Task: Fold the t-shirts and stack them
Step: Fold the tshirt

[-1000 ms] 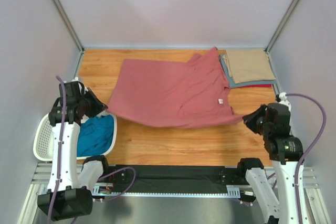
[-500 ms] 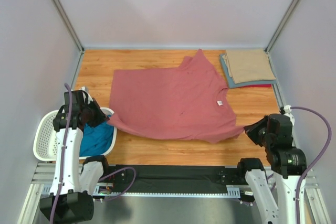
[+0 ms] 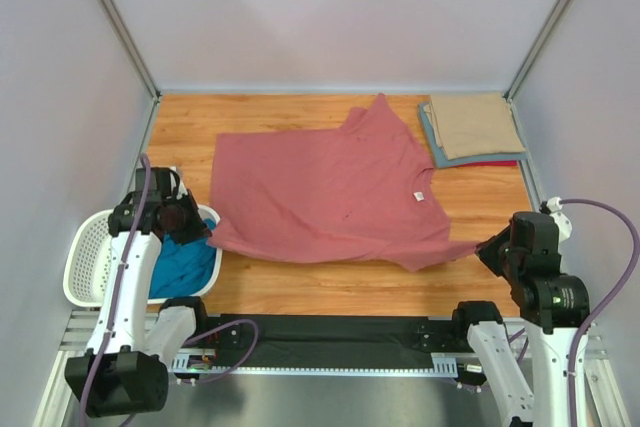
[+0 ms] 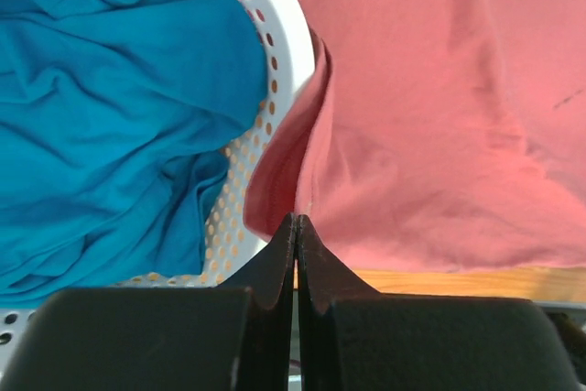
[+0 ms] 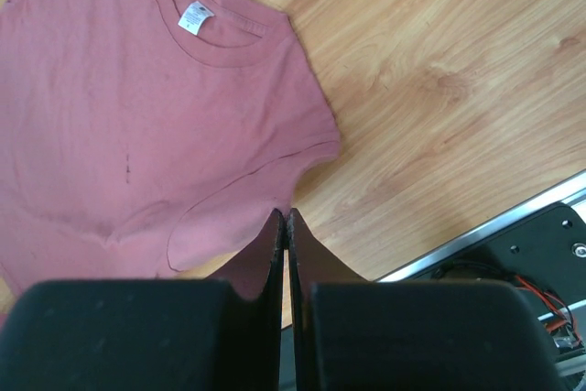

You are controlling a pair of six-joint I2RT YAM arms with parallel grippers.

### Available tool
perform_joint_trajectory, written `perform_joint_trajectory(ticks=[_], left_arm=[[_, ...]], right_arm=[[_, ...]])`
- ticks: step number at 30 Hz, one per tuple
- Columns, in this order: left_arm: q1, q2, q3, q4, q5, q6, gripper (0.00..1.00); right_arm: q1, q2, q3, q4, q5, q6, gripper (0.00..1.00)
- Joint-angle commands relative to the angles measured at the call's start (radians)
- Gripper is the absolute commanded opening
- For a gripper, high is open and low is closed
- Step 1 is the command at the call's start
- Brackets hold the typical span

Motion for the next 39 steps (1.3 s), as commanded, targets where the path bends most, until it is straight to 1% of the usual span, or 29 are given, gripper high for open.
perform_joint_trajectory(ticks=[1,3,6,9,11,13,15,18,19,21,24,26,30,32,34,36,39], left_arm=[[-0.02,0.033,0.061,-0.045,-0.088,0.023,0.0],[-0.023,0.04,0.072,-0.044,-0.073,0.02,0.0],[-0.066,0.048,0.073,-0.036,-0.067,-0.014,0.0],[-0.134,0.056,0.067,-0.056,-0.114,-0.031,0.0],[-0.163,0.051,0.069,-0.082,-0.176,-0.042,0.0],[-0.171,0.036,0.075,-0.098,-0.215,-0.04,0.0],[-0.172,0.025,0.086,-0.113,-0.213,-0.043,0.0],[-0.218,0.013,0.081,-0.119,-0.197,-0.075,0.0],[-0.247,0.013,0.078,-0.121,-0.202,-0.083,0.0],[-0.27,0.016,0.061,-0.121,-0.208,-0.094,0.0],[-0.302,0.014,0.038,-0.119,-0.194,-0.1,0.0],[-0.344,0.022,0.035,-0.122,-0.174,-0.111,0.0],[-0.413,0.007,0.011,-0.108,-0.148,-0.173,0.0],[-0.462,0.017,-0.02,-0.099,-0.127,-0.189,0.0],[-0.506,0.048,-0.043,-0.092,-0.107,-0.203,0.0],[-0.522,0.066,-0.032,-0.105,-0.122,-0.206,0.0],[-0.523,0.079,0.003,-0.111,-0.217,-0.223,0.0]], right_arm=[[-0.002,0.019,0.049,0.023,0.049,-0.03,0.0],[-0.002,0.022,0.052,0.031,0.07,-0.039,0.0],[-0.001,0.03,0.06,0.04,0.089,-0.037,0.0],[-0.002,0.042,0.069,0.047,0.079,-0.043,0.0],[-0.002,0.053,0.07,0.038,0.09,-0.059,0.0],[-0.002,0.058,0.072,0.022,0.127,-0.073,0.0],[-0.002,0.053,0.081,0.008,0.197,-0.073,0.0],[-0.002,0.045,0.11,0.012,0.243,-0.05,0.0],[-0.002,0.059,0.119,0.012,0.254,-0.045,0.0],[-0.002,0.082,0.138,0.012,0.263,-0.037,0.0],[-0.002,0.119,0.144,0.015,0.268,-0.037,0.0],[-0.002,0.136,0.143,0.032,0.266,-0.053,0.0],[-0.002,0.177,0.149,0.04,0.291,-0.068,0.0],[-0.004,0.197,0.149,0.047,0.288,-0.073,0.0],[-0.002,0.209,0.143,0.067,0.253,-0.088,0.0],[-0.004,0.217,0.118,0.095,0.225,-0.099,0.0],[-0.002,0.239,0.1,0.132,0.216,-0.097,0.0]])
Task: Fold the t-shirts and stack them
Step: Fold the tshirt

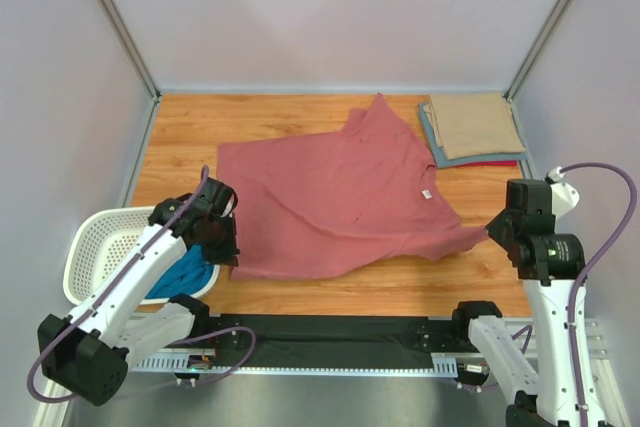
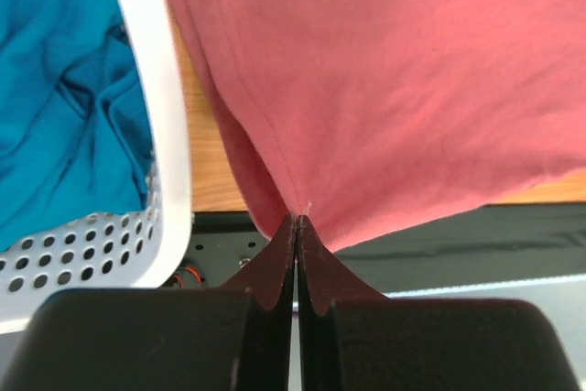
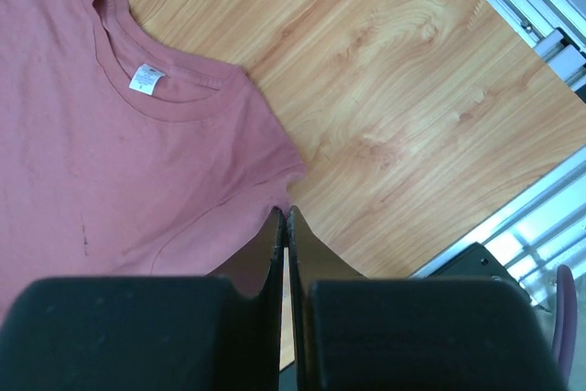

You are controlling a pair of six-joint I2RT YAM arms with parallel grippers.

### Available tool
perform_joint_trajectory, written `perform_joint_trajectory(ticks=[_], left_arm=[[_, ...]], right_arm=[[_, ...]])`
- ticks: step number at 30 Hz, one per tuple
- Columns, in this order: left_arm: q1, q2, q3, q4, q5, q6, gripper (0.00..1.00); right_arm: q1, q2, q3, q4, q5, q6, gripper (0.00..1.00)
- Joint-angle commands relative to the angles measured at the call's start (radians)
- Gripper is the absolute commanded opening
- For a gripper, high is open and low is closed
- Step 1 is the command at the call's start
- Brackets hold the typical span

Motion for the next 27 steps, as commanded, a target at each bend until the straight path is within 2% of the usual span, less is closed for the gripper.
perform_joint_trajectory(ticks=[1,6,10,15,21,27], left_arm=[[-0.003,0.02,0.054,-0.007,-0.12,-0.04,0.0],[-0.003,0.162,0.16,-0.069,-0.276,-0.028,0.0],[0.005,0.186,0.198,-0.091,-0.412,-0.028,0.0],[0.026,0.209,0.26,-0.096,-0.471,-0.015,0.0],[0.078,0.334,0.315,-0.048,-0.478,0.026,0.0],[0.086,0.46,0.404,-0.022,-0.469,0.038,0.0]], right_arm=[[-0.002,0.042,-0.009,0.126,-0.005,-0.023,0.0],[-0.002,0.196,0.078,0.197,0.027,-0.043,0.0],[-0.002,0.329,0.137,0.229,0.007,-0.081,0.0],[-0.002,0.406,0.161,0.304,-0.112,-0.163,0.0],[-0.002,0.491,0.152,0.469,-0.191,-0.261,0.01],[-0.002,0.599,0.149,0.62,-0.301,-0.331,0.05]])
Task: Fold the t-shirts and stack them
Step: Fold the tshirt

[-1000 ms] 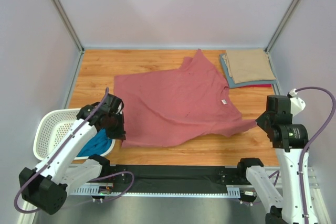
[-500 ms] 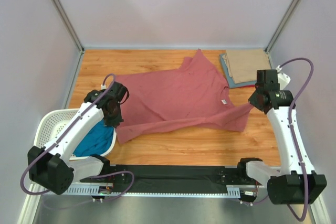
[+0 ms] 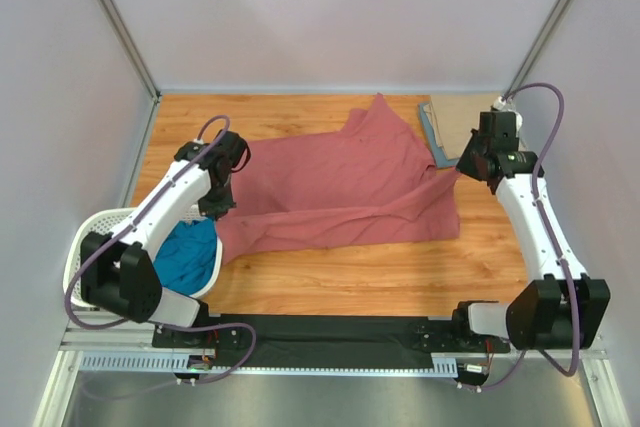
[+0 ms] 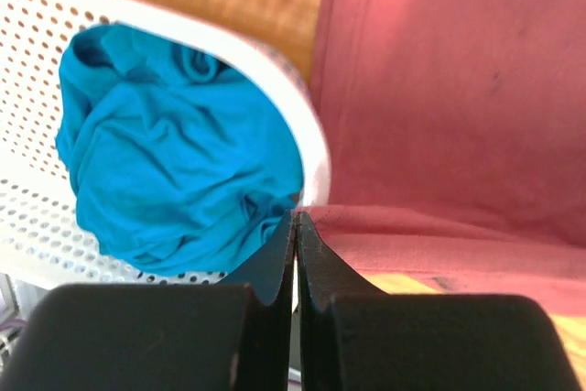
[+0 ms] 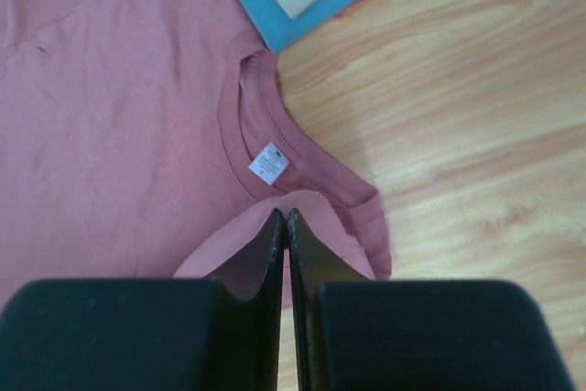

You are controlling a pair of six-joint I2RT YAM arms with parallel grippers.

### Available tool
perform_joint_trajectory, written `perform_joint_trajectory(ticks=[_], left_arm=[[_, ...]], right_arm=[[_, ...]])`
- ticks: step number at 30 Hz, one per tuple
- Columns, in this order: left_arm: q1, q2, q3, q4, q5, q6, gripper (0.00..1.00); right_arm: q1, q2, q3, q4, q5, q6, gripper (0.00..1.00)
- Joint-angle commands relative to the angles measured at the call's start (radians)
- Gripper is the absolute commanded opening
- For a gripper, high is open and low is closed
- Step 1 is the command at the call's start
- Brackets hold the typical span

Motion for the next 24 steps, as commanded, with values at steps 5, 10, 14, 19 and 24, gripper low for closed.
perform_joint_trajectory(ticks=[5,10,14,19,24], left_arm=[[0.008,0.139,0.146,0.025,-0.101,0.038,0.0],[0.025,0.256,0.213,0.034,-0.087,0.05,0.0],[0.048,0.319,0.224,0.041,-0.098,0.052,0.0],[0.071,0.378,0.253,0.039,-0.101,0.047,0.03],[0.094,0.385,0.283,0.031,-0.087,0.046,0.18]], right_arm=[[-0.002,0.176,0.077,0.159,-0.096,-0.093,0.04],[-0.002,0.225,0.088,0.204,-0.136,-0.079,0.02],[-0.004,0.267,0.102,0.204,-0.083,-0.052,0.05],[0.002,0.328,0.118,0.132,0.002,0.186,0.36],[0.002,0.405,0.216,-0.021,0.086,0.188,0.39]])
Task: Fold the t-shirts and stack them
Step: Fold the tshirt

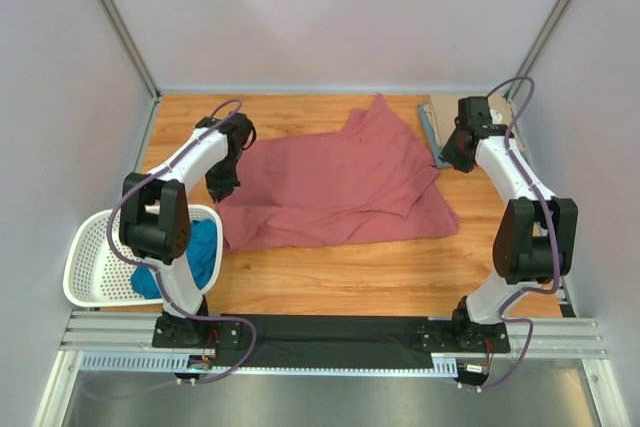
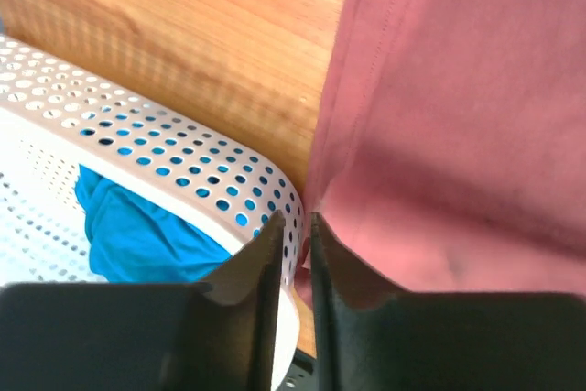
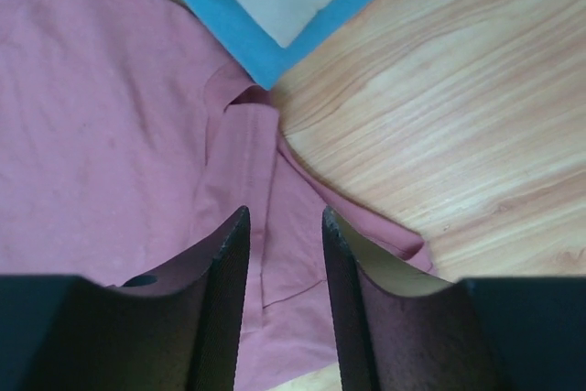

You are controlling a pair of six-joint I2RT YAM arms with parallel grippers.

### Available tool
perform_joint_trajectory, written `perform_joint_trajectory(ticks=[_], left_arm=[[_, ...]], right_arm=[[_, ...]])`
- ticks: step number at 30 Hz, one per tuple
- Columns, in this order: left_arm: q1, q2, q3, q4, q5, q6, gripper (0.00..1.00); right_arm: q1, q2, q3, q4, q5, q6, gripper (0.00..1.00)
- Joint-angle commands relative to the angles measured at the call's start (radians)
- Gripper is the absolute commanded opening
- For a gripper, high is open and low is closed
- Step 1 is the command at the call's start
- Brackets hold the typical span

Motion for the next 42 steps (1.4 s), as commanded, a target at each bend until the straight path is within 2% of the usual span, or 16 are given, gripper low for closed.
perform_joint_trajectory(ticks=[1,5,7,10,12,15,20,24,27,29,35,42], left_arm=[[0.012,-0.029,0.051,-0.012,-0.027,0.014,0.27],[0.004,-0.06,0.118,-0.062,-0.06,0.025,0.33],[-0.013,-0.087,0.131,-0.042,-0.026,0.057,0.33],[-0.073,-0.132,0.105,0.017,0.106,0.123,0.33],[-0.097,-0.134,0.088,0.036,0.24,0.131,0.33],[-0.128,-0.164,0.021,0.102,0.366,0.146,0.33],[-0.137,-0.221,-0.081,0.185,0.465,0.106,0.34],[-0.137,-0.223,-0.174,0.264,0.519,0.063,0.34],[-0.137,-0.175,-0.184,0.255,0.493,0.043,0.34],[-0.137,-0.143,-0.184,0.251,0.455,0.039,0.34],[-0.137,-0.121,-0.181,0.258,0.39,-0.015,0.33],[-0.137,-0.052,-0.102,0.189,0.293,-0.04,0.31]], right_arm=[[0.003,0.013,0.069,-0.108,0.096,0.057,0.4],[0.002,-0.054,0.025,-0.175,0.107,0.088,0.41],[0.002,-0.079,-0.032,-0.212,0.104,0.124,0.41],[0.002,-0.106,-0.098,-0.195,0.102,0.149,0.38],[0.0,-0.07,-0.069,-0.264,0.148,0.163,0.37],[-0.001,-0.044,-0.023,-0.329,0.184,0.192,0.37],[-0.003,-0.102,-0.133,-0.251,0.127,0.233,0.4],[-0.003,-0.082,-0.188,-0.208,0.121,0.232,0.4],[-0.003,-0.07,-0.251,-0.162,0.131,0.232,0.4],[-0.049,-0.074,-0.294,-0.101,0.119,0.235,0.4],[-0.092,-0.054,-0.414,-0.013,0.131,0.247,0.38],[-0.138,-0.113,-0.494,0.032,0.15,0.264,0.26]])
